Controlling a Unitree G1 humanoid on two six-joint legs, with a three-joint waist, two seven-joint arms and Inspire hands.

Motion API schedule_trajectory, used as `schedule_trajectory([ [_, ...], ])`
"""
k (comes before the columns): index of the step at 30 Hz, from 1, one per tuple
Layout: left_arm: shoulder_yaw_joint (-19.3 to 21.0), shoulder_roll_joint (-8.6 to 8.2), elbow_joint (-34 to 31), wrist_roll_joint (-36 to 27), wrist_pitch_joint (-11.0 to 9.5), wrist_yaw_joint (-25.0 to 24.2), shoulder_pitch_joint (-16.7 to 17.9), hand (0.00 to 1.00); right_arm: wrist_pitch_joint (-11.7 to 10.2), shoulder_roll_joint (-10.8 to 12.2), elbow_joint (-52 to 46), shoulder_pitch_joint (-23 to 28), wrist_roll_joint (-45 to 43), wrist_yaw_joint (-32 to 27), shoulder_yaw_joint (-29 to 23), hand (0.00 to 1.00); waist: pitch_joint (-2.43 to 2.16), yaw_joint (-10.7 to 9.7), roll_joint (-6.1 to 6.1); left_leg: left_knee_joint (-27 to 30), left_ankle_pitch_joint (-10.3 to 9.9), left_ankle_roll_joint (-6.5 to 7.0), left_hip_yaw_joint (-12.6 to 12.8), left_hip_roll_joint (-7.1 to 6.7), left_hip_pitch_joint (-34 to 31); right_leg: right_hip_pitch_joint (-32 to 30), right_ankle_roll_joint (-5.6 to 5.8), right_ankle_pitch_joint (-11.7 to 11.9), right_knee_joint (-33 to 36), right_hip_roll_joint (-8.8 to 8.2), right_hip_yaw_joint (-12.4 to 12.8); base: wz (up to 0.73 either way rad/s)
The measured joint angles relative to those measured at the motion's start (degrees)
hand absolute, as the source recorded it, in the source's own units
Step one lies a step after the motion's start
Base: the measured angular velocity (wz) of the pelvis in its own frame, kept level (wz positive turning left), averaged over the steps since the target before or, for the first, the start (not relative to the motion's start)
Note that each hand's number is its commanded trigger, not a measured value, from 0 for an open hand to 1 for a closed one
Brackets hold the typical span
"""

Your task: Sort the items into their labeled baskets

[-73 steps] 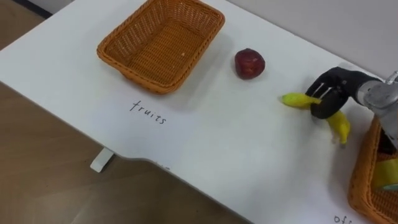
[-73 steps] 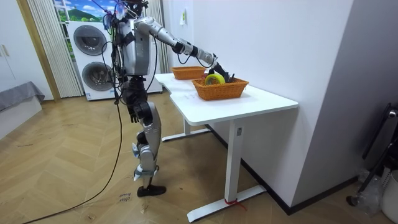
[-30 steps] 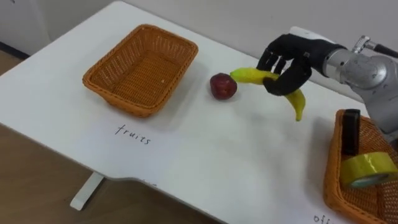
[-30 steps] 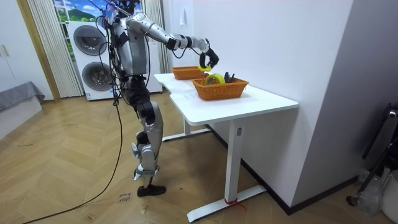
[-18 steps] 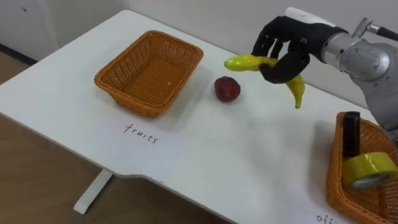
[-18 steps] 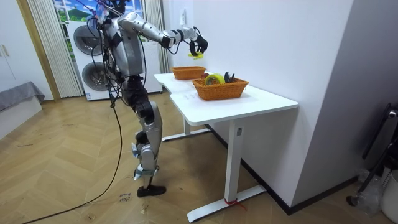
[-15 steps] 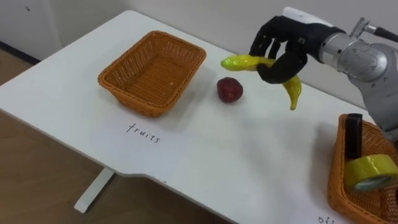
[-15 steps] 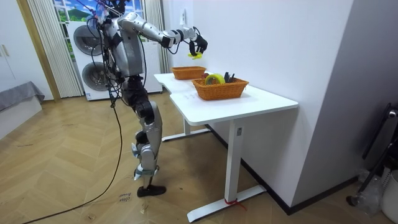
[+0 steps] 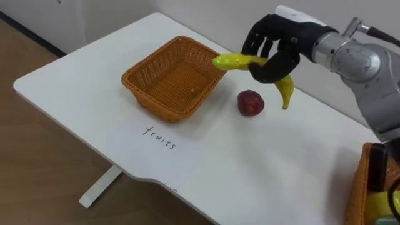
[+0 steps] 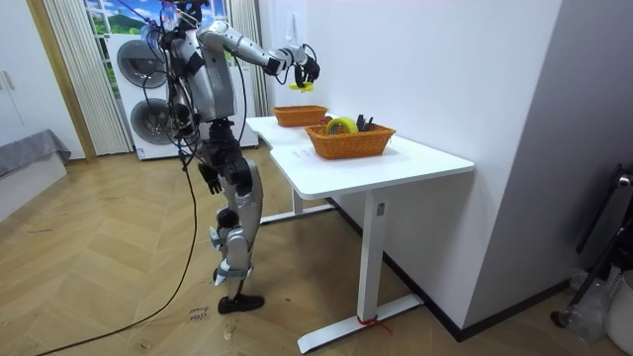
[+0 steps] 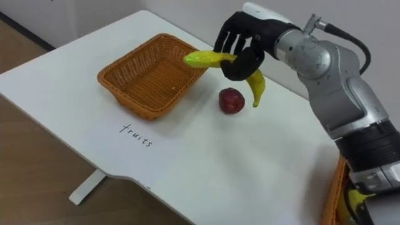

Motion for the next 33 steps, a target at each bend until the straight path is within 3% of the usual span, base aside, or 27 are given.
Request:
schedule_trajectory([
  [6,1.5,-0.68,-1.8,1.8,1.2,0.5,1.3,0.0,0.2,0.0,0.0,0.3,-1.3,-2.2,0.0,1.0,0.02,1.7,-0.39,0.1,0.0,-0.01,-0.6,-0.08,-0.3,0.0,0.05,0.0,0.0,0.03,0.0,0.05],
  [8,1.9,-0.99,-3.4,1.8,1.6,0.5,1.9,0.0,0.2,0.0,0.3,0.5,-1.3,-2.8,0.1,1.0,0.23,2.4,-0.81,0.1,0.0,-0.03,-0.8,-0.06,-0.4,0.0,0.06,0.0,0.0,0.07,-0.1,0.06],
  [11,2.1,-0.93,-4.0,1.7,1.7,0.5,2.7,0.0,0.2,0.0,0.8,0.8,-1.3,-2.8,0.2,1.0,0.16,2.7,-1.42,0.3,0.0,-0.04,-0.9,-0.11,-0.6,0.0,0.06,0.0,0.0,0.1,-0.2,0.11],
  [15,3.1,0.48,-4.6,1.8,2.1,0.3,3.4,0.0,0.3,0.0,4.3,1.1,-1.3,-2.9,0.4,1.0,0.46,4.2,-3.25,0.4,-0.1,-0.25,-1.7,-0.03,-0.9,0.0,0.09,-0.1,-0.1,0.35,-0.2,0.04],
  [19,3.1,2.05,-4.6,1.7,2.5,0.3,3.5,0.0,0.1,-0.2,9.8,0.9,-0.9,-3.8,2.6,1.0,0.41,5.6,-4.88,2.6,-0.9,-0.67,-2.4,0.08,-3.0,-1.0,0.08,0.0,-0.2,0.93,-0.4,0.06],
  [25,3.1,2.13,-4.4,1.7,2.6,0.4,3.7,0.0,-0.3,-0.2,15.1,0.8,0.1,-7.0,3.3,1.0,0.45,6.9,-5.13,4.2,-0.9,-1.0,-2.4,0.17,-6.1,-3.5,0.06,0.0,-0.1,1.1,-0.9,0.03],
  [33,2.6,2.31,-4.5,1.6,2.5,3.4,3.8,0.0,-0.3,-0.3,21.3,-1.4,-0.6,-11.1,7.3,1.0,0.71,7.2,-5.65,5.3,-0.9,-1.19,-2.7,0.15,-9.0,-5.3,0.0,0.0,0.0,1.22,-1.7,0.04],
])
